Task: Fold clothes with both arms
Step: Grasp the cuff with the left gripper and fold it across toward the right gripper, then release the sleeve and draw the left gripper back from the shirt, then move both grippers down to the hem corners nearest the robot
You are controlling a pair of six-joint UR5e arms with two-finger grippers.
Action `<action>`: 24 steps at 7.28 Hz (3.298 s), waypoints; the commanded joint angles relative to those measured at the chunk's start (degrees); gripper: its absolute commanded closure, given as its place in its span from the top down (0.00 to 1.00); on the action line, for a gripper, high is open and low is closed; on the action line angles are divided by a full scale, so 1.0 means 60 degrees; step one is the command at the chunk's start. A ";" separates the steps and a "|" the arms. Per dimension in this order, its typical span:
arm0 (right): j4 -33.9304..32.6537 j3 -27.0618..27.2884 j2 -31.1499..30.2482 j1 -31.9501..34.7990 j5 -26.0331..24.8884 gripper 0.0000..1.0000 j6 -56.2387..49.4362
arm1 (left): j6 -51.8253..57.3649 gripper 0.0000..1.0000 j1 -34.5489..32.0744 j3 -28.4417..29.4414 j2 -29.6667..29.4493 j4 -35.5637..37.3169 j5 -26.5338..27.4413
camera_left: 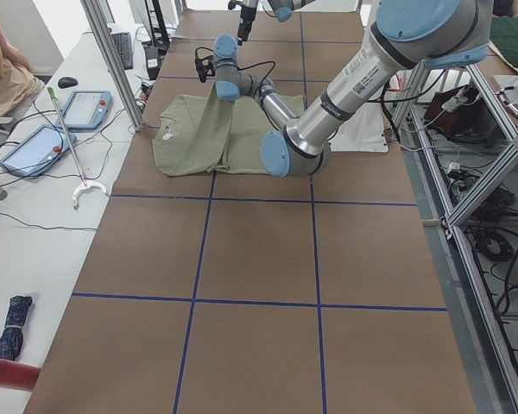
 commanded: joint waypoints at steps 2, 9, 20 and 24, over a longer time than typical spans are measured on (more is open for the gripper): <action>0.0046 -0.0016 -0.0350 0.0529 0.0392 1.00 -0.0641 | -0.0081 0.00 0.1076 0.2056 -0.0791 -0.1458 0.1922; 0.0075 0.0042 -0.0453 0.0602 0.0363 1.00 -0.0641 | -0.0168 0.86 0.1605 0.3629 -0.2124 -0.2237 0.2965; -0.0405 0.2840 -0.1228 -0.8135 -0.7436 0.98 0.7615 | 0.1105 0.87 0.1151 -0.6482 0.5156 0.0649 0.0649; -0.1123 0.2694 -0.1025 -0.9225 -0.8294 0.88 0.8995 | 0.1076 0.87 0.1151 -0.6512 0.5171 0.0649 0.0708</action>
